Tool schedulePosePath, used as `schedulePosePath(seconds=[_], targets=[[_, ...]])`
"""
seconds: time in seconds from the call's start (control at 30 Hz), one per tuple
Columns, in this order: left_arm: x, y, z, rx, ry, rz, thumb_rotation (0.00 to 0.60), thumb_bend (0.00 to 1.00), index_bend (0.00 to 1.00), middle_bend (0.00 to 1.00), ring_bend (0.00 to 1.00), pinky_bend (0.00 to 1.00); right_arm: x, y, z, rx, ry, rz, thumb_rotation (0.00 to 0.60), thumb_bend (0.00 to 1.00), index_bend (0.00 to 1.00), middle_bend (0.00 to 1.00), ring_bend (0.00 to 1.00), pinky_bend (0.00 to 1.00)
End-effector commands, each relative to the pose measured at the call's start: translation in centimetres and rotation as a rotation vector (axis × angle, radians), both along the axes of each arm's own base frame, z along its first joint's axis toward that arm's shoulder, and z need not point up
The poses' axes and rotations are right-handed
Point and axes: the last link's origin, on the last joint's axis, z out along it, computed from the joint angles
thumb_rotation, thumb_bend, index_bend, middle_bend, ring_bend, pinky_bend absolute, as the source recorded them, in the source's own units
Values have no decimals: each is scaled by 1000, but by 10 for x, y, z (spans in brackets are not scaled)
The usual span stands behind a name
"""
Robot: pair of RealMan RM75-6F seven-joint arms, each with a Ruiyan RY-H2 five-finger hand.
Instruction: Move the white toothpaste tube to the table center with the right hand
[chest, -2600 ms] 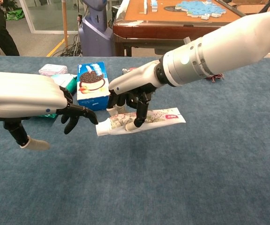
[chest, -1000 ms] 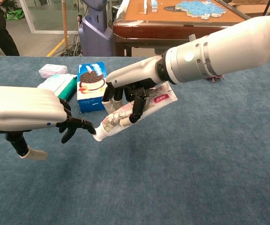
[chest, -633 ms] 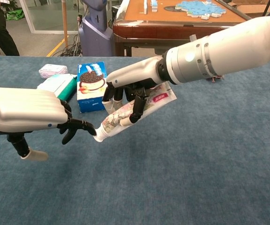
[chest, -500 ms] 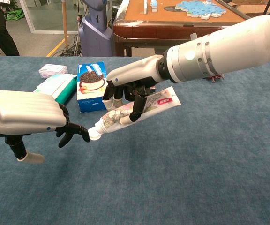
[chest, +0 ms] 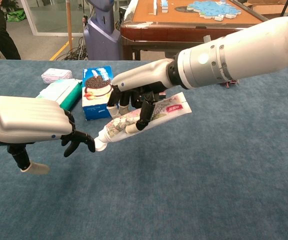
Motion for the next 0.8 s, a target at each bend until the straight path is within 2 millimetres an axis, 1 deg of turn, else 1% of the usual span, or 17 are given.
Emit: schedulePosePath(seconds=[0.03, 0.23, 0.37, 0.5, 0.63, 0.77, 0.8], targets=[[0, 0, 0, -1, -1, 0, 600, 242, 155, 439, 386, 233, 2, 1, 1, 3, -23, -6, 600, 1000, 1000, 872, 855, 531], [1, 0, -1, -1, -6, 0, 600, 242, 155, 439, 386, 233, 6, 4, 1, 17, -63, -17, 600, 1000, 1000, 873, 855, 531], [0, 1, 0, 2, -5, 0, 600, 242, 155, 439, 386, 233, 3, 3, 2, 11, -65, -14, 600, 1000, 1000, 873, 856, 531], [-2, 1, 5, 15, -4, 7, 600, 242, 155, 439, 386, 233, -6, -2, 7, -20, -72, -15, 600, 1000, 1000, 873, 855, 531], [-8, 3, 14, 40, 2, 23, 600, 242, 155, 439, 386, 233, -20, -6, 10, -52, -88, -37, 600, 1000, 1000, 872, 843, 531], [-12, 4, 22, 63, 7, 41, 600, 242, 155, 439, 386, 233, -35, -8, 8, -73, -84, -51, 600, 997, 1000, 825, 789, 531], [-13, 4, 25, 69, 7, 44, 600, 242, 155, 439, 385, 233, -38, -8, 6, -77, -82, -51, 600, 979, 997, 808, 768, 522]])
